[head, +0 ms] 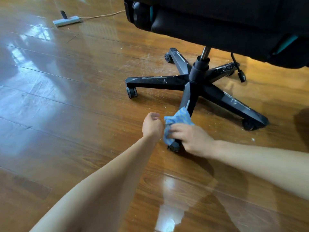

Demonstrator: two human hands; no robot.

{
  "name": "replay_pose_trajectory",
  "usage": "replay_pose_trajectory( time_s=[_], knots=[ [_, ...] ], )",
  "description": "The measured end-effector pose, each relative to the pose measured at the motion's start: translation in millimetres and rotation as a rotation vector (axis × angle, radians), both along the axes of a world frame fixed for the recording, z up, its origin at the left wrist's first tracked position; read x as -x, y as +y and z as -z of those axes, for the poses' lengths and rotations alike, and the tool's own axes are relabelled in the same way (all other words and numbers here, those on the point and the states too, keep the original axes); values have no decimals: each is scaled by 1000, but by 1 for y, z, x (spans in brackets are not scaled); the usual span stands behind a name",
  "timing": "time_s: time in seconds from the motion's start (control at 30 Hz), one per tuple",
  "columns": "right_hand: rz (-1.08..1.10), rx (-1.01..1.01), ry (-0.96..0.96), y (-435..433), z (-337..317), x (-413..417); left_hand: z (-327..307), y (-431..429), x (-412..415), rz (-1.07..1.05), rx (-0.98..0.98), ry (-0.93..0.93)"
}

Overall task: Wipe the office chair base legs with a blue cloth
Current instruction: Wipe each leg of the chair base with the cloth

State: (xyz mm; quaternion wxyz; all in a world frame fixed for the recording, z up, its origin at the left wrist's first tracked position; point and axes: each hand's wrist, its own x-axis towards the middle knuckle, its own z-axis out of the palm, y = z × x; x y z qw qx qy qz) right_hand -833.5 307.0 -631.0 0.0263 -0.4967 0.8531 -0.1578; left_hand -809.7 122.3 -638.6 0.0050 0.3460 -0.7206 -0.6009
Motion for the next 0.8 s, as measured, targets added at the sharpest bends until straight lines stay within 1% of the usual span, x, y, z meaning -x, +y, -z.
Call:
replay_pose_trajectory(
  time_s=[0.07, 0.13, 0.2, 0.27, 0.33, 0.37, 0.47, 0.53, 0.6, 0.7, 0.8],
  knots=[
    [-91, 8, -37, 10, 7, -13, -2, 10, 6, 23, -10, -2],
    [-98, -7, -19, 13, 8, -2, -3, 18, 10, 44, -27, -1],
    [45, 32, 10, 12, 6, 24, -2, 24, 11, 43, -53, 6],
    [283, 100, 24, 9, 1, 50, -2, 26, 11, 37, -49, 5],
    [493, 158, 33, 3, 2, 59, -1, 29, 12, 41, -37, -8],
    [561, 192, 15, -2, 5, 53, 0, 30, 12, 52, -39, -14],
    [703, 385, -145, -10, 23, 11, -1, 32, 23, 133, -43, -18],
    [744, 497, -256, -5, 34, -24, -3, 35, 34, 159, -46, -3],
    [740, 546, -345, -2, 41, -50, -5, 36, 42, 174, -41, -1],
    [792, 599, -411, -10, 39, -44, -4, 48, 47, 249, -31, 6],
    [941, 661, -489, -25, 24, -4, 0, 57, 45, 247, 23, 16]
  ],
)
